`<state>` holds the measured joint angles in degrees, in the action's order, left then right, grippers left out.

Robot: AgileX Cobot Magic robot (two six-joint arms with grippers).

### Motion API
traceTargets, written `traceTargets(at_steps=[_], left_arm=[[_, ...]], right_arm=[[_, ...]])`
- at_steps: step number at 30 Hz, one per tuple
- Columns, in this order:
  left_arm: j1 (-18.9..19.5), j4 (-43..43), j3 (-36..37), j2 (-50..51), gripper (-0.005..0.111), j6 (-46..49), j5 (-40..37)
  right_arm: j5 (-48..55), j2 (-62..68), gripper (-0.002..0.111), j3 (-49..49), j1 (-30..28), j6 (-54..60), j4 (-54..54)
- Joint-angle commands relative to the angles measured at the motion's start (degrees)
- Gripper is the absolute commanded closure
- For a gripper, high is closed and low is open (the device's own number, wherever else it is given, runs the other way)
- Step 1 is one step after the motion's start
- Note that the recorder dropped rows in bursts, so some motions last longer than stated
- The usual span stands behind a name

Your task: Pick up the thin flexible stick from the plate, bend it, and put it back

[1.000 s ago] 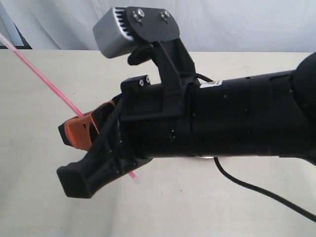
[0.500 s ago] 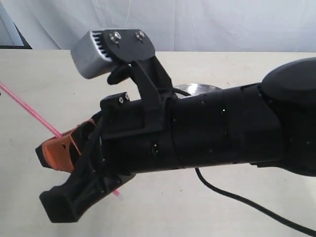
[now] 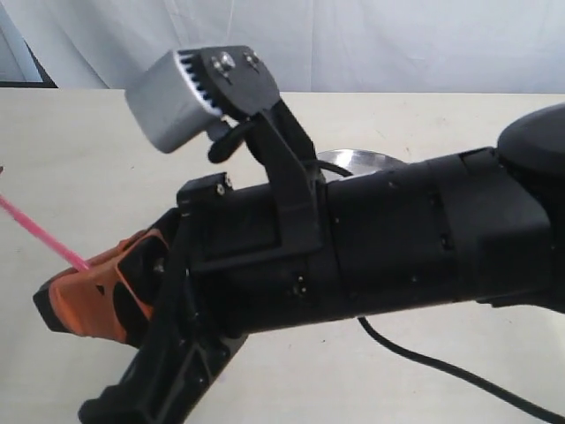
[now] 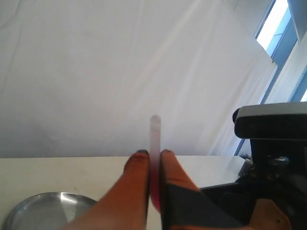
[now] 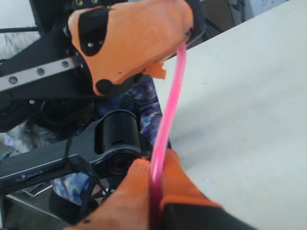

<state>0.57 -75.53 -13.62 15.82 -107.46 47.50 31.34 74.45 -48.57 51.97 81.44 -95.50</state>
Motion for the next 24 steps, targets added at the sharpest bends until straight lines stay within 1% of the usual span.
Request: traceTargets(at_steps=[1, 4, 5, 7, 11, 13, 17, 24], left_arm=[[-0.19, 1.80, 0.10, 0.22, 0.107, 1.40, -3.78], [-0.64, 7.20, 0.10, 0.22, 0.106, 2.50, -3.78], [-0.75, 8.41, 0.10, 0.22, 0.103, 3.60, -3.57], [-0.75, 9.79, 0.10, 0.22, 0.094, 4.74, -2.84], [-0.75, 10.39, 0.10, 0.22, 0.065, 4.45, -2.46], [-0.75, 10.70, 0.10, 0.22, 0.057, 3.96, -2.46], [-0.78, 10.69, 0.10, 1.11, 0.056, 1.78, -1.19], [-1.92, 11.76, 0.10, 3.06, 0.056, 1.53, 2.18]], right_arm=[[-0.42, -1.54, 0.109, -0.44, 0.07, 1.29, 1.37], [-1.15, -1.19, 0.109, -0.44, 0.07, 1.29, 1.48], [-1.28, -0.95, 0.109, -0.44, 0.07, 1.29, 1.38], [-1.28, -0.56, 0.109, -0.44, 0.07, 1.29, 1.01], [-1.28, 0.15, 0.109, -0.44, 0.07, 1.43, -0.49], [-1.36, 0.15, 0.109, -0.44, 0.07, 1.91, -0.62], [-1.36, 0.15, 0.109, -0.88, 0.07, 3.96, -2.82], [-1.13, 0.53, 0.109, -2.52, 0.07, 4.53, -4.19]])
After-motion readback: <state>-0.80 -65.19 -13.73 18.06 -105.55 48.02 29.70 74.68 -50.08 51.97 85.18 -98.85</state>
